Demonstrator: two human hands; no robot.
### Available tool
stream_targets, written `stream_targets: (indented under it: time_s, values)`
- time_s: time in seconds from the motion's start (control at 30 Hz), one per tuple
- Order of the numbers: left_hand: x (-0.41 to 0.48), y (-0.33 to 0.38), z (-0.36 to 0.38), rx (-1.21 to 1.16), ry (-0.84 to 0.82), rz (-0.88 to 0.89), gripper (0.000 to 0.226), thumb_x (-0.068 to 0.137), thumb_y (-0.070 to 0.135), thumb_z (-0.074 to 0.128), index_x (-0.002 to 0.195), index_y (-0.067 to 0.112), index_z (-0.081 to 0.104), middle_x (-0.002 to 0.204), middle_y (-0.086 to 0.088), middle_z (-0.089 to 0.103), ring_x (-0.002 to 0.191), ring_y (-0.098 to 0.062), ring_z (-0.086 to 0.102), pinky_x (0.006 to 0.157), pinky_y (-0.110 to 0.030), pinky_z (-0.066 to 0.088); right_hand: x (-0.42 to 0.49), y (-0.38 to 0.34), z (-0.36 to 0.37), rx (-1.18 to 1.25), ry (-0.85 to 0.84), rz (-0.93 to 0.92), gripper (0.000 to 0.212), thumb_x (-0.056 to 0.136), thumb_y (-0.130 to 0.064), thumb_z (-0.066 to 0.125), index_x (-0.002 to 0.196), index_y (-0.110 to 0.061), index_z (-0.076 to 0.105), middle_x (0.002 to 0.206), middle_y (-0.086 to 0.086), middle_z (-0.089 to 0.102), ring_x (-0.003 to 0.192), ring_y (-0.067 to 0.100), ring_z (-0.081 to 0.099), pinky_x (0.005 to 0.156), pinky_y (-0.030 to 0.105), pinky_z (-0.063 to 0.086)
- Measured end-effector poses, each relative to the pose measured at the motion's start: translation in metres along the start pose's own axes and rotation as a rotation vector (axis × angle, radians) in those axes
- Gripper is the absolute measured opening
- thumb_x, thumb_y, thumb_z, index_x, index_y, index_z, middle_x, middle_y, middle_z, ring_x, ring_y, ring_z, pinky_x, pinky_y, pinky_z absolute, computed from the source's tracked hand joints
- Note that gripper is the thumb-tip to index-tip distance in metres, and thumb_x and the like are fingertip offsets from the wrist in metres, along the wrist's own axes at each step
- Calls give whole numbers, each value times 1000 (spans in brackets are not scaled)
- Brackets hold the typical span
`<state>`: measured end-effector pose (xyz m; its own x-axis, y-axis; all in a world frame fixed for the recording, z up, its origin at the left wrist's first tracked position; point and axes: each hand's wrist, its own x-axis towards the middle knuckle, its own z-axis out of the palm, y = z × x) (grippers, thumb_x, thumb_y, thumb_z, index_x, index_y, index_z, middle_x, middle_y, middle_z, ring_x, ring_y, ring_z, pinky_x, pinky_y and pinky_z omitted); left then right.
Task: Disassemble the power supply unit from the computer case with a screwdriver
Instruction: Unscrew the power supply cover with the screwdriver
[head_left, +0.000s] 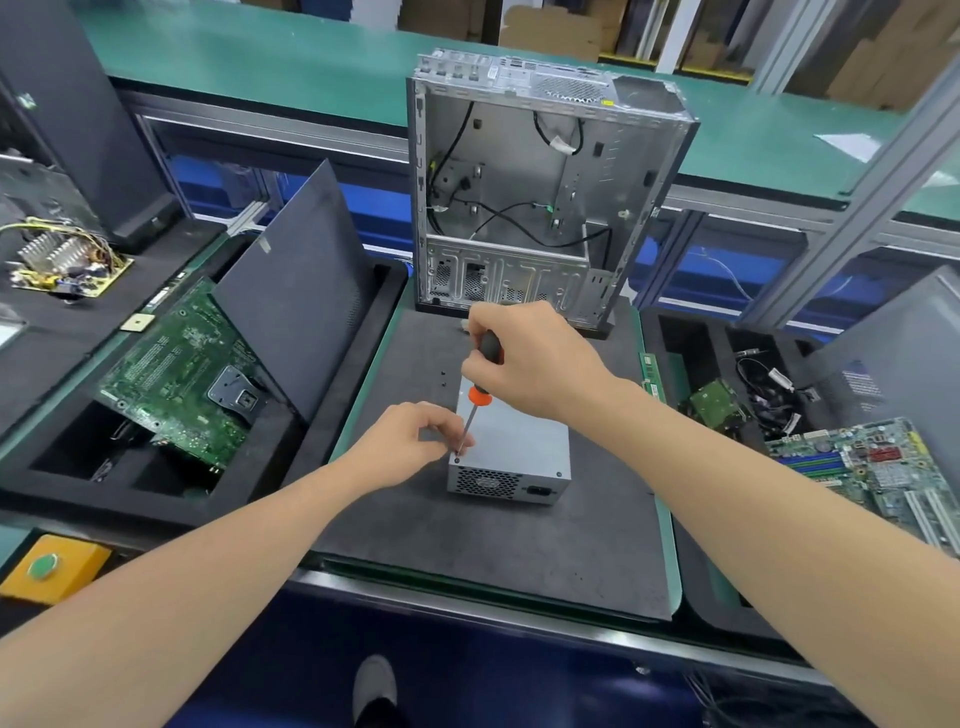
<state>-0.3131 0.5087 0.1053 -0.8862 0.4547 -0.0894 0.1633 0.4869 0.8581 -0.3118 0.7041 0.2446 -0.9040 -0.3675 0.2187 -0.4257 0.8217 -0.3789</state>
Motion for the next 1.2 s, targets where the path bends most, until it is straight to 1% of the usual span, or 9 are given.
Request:
stream_targets:
  time_s: [0.1, 0.2, 0.33, 0.47, 0.53, 0.6, 0.8, 0.93, 1.2]
  values:
    - [-2, -6, 0, 52, -51, 21, 40, 81, -1, 66, 102, 32, 76, 110, 26, 73, 116, 5, 62, 99, -19, 44, 0, -2, -1, -4, -1, -4, 10, 82, -21, 60, 80, -16, 52, 62, -6, 58, 65, 25, 56, 56, 34, 46]
    - [-2, -10, 2, 120, -58, 103, 31, 79, 20, 85, 102, 38, 74, 116, 29, 69, 127, 2, 54, 104, -17, 40, 1, -3, -2, -21, -11, -10, 10, 82, -20, 61, 81, -15, 52, 61, -6, 57, 65, 25, 56, 55, 34, 45]
    - [1, -9, 8, 163, 41, 171, 29, 77, 20, 91, 98, 33, 76, 104, 25, 71, 111, 0, 62, 95, -11, 48, 3, -5, -4, -38, -5, -14, 8, 81, -20, 60, 82, -15, 53, 60, -7, 57, 65, 25, 56, 55, 34, 46]
    - [1, -8, 13, 116, 131, 159, 32, 77, 13, 92, 97, 31, 75, 109, 12, 72, 100, -2, 68, 96, -15, 53, 5, -4, -4, -62, 4, -5, 9, 81, -20, 60, 81, -16, 53, 60, -7, 57, 65, 26, 57, 52, 31, 42]
    - [3, -7, 12, 129, 141, 139, 30, 76, 15, 93, 98, 26, 77, 109, 10, 73, 98, -3, 69, 97, -17, 53, 5, -4, -3, -66, 6, -5, 9, 81, -20, 60, 81, -16, 53, 61, -6, 58, 64, 26, 57, 51, 29, 40]
    - [4, -7, 11, 128, 134, 123, 30, 75, 15, 93, 101, 22, 79, 108, 11, 73, 98, -2, 69, 97, -15, 53, 4, -6, -2, -64, 3, -6, 9, 82, -20, 60, 81, -16, 53, 62, -6, 60, 64, 25, 57, 52, 31, 43]
    - [3, -7, 11, 136, 118, 92, 30, 76, 15, 92, 101, 26, 79, 107, 13, 72, 96, 0, 68, 93, -5, 47, 2, -8, 0, -67, -1, -12, 9, 83, -20, 60, 81, -15, 52, 63, -5, 59, 63, 25, 55, 56, 38, 50]
    - [2, -5, 11, 122, 120, 76, 29, 76, 16, 92, 98, 29, 78, 105, 15, 71, 92, 0, 69, 90, -2, 46, 1, -8, -1, -61, 5, 3, 9, 83, -21, 59, 83, -15, 53, 66, -5, 61, 66, 26, 58, 57, 39, 52]
    - [2, -3, 11, 131, 113, 68, 27, 77, 16, 92, 95, 31, 77, 106, 15, 70, 93, 3, 67, 87, 0, 44, 2, -9, -2, -74, -14, -5, 9, 85, -20, 60, 83, -15, 53, 64, -6, 60, 66, 25, 58, 57, 41, 53]
